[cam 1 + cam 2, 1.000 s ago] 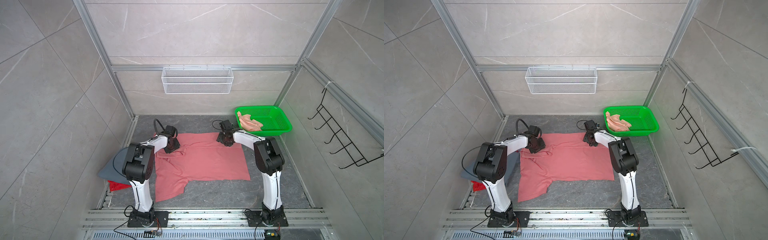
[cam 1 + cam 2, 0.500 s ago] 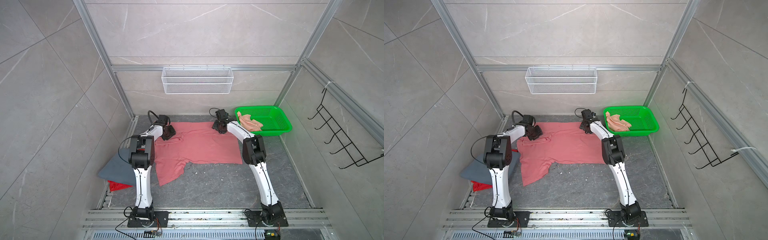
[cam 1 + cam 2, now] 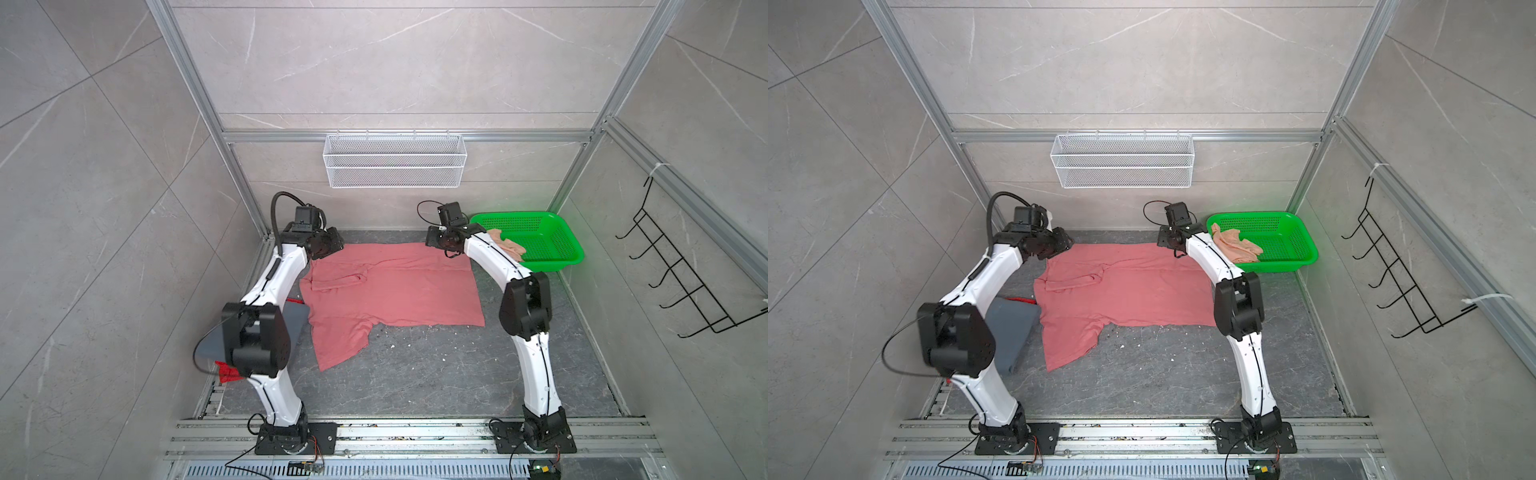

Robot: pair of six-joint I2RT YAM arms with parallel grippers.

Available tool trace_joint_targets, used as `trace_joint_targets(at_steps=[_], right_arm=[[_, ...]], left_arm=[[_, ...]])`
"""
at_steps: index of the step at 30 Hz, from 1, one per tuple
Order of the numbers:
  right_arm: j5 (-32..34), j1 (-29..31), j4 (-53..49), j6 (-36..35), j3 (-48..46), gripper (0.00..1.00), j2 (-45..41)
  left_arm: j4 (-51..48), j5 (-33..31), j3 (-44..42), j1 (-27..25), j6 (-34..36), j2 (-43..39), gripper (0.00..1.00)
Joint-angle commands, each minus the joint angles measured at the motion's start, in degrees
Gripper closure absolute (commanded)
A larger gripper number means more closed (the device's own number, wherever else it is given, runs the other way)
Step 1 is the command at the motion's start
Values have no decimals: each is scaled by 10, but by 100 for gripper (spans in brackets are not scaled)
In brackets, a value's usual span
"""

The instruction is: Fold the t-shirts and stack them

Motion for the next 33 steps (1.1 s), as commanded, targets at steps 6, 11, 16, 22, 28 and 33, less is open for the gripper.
trace_joint_targets(at_steps=[6, 11, 16, 22, 28, 33], right_arm=[[26, 4, 25, 49, -309, 34, -317], [22, 3, 11, 72, -482, 33, -464], [41, 3, -15, 110, -613, 33, -556], [26, 3, 3, 141, -691, 30, -577], [4, 2, 60, 179, -743, 28, -562], [30, 2, 71, 196, -755, 26, -544]], left_arm=[[-100, -72, -207, 0, -46, -196, 54], [-113, -67, -337, -4, -99, -279, 55], [-125, -73, -439, -12, -148, -329, 55], [-117, -85, -524, -18, -192, -364, 56], [-106, -81, -583, -23, -224, -374, 57], [-95, -84, -608, -23, -234, -370, 57]])
